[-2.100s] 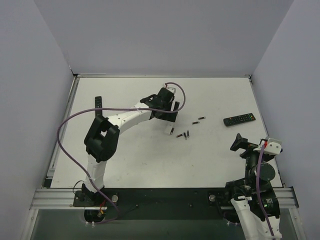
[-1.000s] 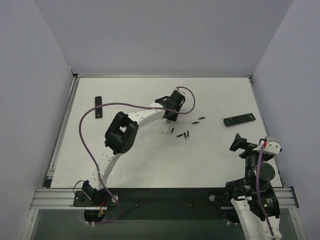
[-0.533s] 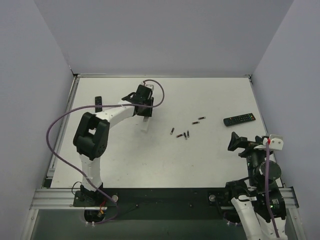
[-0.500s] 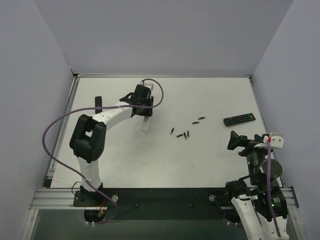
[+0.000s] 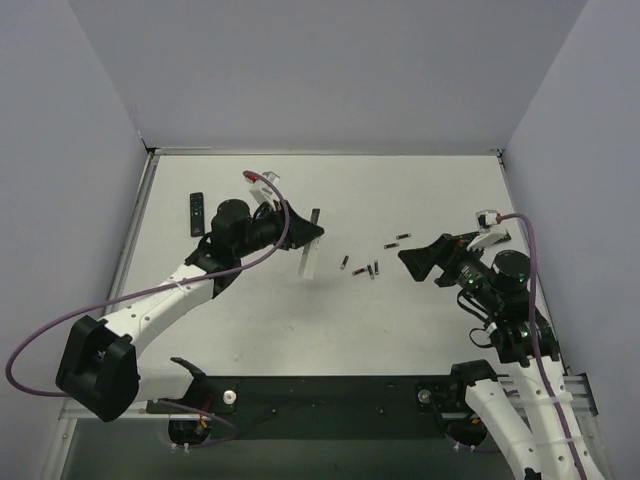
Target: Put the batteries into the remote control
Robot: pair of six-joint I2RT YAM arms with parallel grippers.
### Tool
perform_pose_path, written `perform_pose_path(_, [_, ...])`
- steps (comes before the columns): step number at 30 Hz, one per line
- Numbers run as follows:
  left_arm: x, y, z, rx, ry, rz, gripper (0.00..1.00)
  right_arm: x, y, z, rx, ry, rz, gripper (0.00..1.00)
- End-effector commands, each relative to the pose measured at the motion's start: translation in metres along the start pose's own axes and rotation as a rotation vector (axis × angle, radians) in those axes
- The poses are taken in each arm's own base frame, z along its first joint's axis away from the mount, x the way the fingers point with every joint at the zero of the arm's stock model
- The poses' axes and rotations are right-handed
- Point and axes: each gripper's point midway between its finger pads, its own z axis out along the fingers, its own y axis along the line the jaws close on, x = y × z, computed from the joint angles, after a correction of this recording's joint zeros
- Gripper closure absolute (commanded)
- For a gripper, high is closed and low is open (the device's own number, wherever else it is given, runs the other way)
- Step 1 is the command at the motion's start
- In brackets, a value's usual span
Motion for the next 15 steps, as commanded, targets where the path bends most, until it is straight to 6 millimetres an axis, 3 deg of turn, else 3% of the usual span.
perform_pose_path(1, [-0.027, -0.075, -0.036, 0.314, -0.152, -0.047, 1.00, 0.012, 0.060, 0.018, -0.361, 0.060, 0.155, 0.00])
perform_pose_path(2, [-0.017, -0.073, -0.039, 0.323, -0.141, -0.060, 1.00, 0.014, 0.065, 0.021, -0.399, 0.056, 0.166, 0.00])
perform_pose_path(4, [-0.020, -0.088, -0.052, 0.379, -0.173, -0.061, 1.00, 0.018, 0.078, 0.028, -0.473, 0.034, 0.174, 0.00])
perform_pose_path(5, [-0.013, -0.088, -0.055, 0.388, -0.168, -0.069, 1.00, 0.025, 0.093, 0.027, -0.528, 0.059, 0.164, 0.00])
perform_pose_path(7, [-0.017, -0.100, -0.067, 0.439, -0.202, -0.067, 1.00, 0.029, 0.110, 0.032, -0.602, 0.066, 0.142, 0.00])
perform_pose_path(8, [-0.018, -0.102, -0.070, 0.445, -0.215, -0.074, 1.00, 0.033, 0.130, 0.028, -0.675, 0.073, 0.124, 0.00])
perform_pose_path(11, [-0.019, -0.111, -0.083, 0.479, -0.259, -0.100, 1.00, 0.038, 0.152, 0.034, -0.739, 0.083, 0.117, 0.01])
perform_pose_path(15, [-0.020, -0.117, -0.097, 0.507, -0.307, -0.109, 1.00, 0.057, 0.183, 0.034, -0.835, 0.146, 0.106, 0.05])
